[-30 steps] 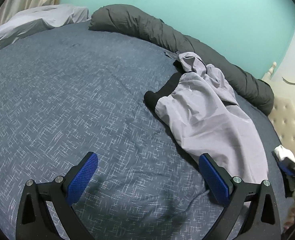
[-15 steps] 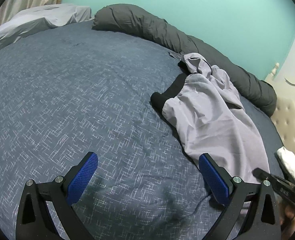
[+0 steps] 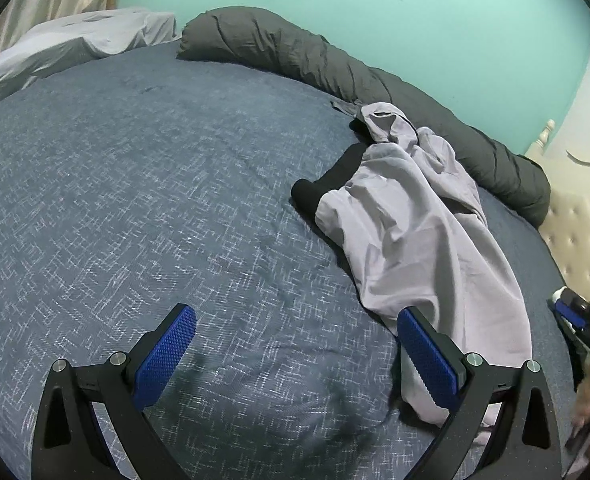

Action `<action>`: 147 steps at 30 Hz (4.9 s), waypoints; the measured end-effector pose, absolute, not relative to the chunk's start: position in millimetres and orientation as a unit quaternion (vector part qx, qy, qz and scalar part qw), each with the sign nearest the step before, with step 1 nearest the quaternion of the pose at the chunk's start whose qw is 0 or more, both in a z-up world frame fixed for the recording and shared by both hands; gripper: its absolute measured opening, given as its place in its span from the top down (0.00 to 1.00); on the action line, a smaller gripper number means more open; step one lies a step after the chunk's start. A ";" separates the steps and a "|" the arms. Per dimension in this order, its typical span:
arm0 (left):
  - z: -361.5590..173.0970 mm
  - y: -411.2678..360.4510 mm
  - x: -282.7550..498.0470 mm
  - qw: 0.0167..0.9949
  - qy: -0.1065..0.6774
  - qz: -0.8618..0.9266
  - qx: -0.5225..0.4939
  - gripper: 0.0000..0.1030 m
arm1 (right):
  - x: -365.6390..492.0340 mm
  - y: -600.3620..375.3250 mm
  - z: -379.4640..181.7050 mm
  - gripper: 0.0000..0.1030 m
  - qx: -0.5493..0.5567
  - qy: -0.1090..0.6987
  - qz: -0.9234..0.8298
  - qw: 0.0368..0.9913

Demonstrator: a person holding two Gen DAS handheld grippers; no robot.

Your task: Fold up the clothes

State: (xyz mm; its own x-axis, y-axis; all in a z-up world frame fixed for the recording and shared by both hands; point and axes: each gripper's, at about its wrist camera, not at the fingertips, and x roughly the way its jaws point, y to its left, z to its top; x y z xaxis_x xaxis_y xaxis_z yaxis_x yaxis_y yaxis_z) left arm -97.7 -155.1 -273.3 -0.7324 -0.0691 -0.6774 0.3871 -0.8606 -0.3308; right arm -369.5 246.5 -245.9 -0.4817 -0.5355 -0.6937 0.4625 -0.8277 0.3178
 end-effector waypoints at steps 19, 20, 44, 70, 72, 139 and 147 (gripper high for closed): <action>-284.2 -143.6 -116.7 0.117 0.205 -0.900 0.365 0.00 | -443.1 259.0 -321.8 0.91 0.471 -0.066 -0.842 0.254; -284.2 -143.1 -117.1 0.116 0.205 -0.900 0.366 0.00 | -436.9 255.3 -314.3 0.93 0.458 -0.057 -0.847 0.262; -244.1 -160.5 -70.9 0.107 0.228 -0.911 0.327 0.00 | -256.9 101.9 -249.3 0.79 0.438 -0.004 -0.751 0.494; -243.4 -6.9 -151.7 -0.022 0.143 -0.915 0.375 0.00 | -294.1 288.7 -282.6 0.59 0.357 -0.127 -0.852 0.361; -245.0 -4.1 -158.0 -0.025 0.144 -0.915 0.377 0.00 | -295.0 290.3 -287.5 0.59 0.358 -0.134 -0.849 0.364; -238.7 -87.1 -141.0 0.005 0.129 -0.931 0.343 0.98 | -329.3 254.5 -308.0 0.52 0.370 -0.086 -0.857 0.348; -245.1 -98.5 -137.9 -0.011 0.165 -0.925 0.343 0.98 | -389.0 194.6 -296.0 0.50 0.367 0.073 -0.862 0.342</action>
State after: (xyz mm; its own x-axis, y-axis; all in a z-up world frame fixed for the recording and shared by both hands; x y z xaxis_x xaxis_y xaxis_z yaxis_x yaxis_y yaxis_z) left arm -137.9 -98.5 -245.1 -0.7640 0.1337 -0.6312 0.0929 -0.9453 -0.3127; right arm -389.0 194.6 -296.0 -0.4969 -0.5371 -0.6816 0.6435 -0.7551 0.1259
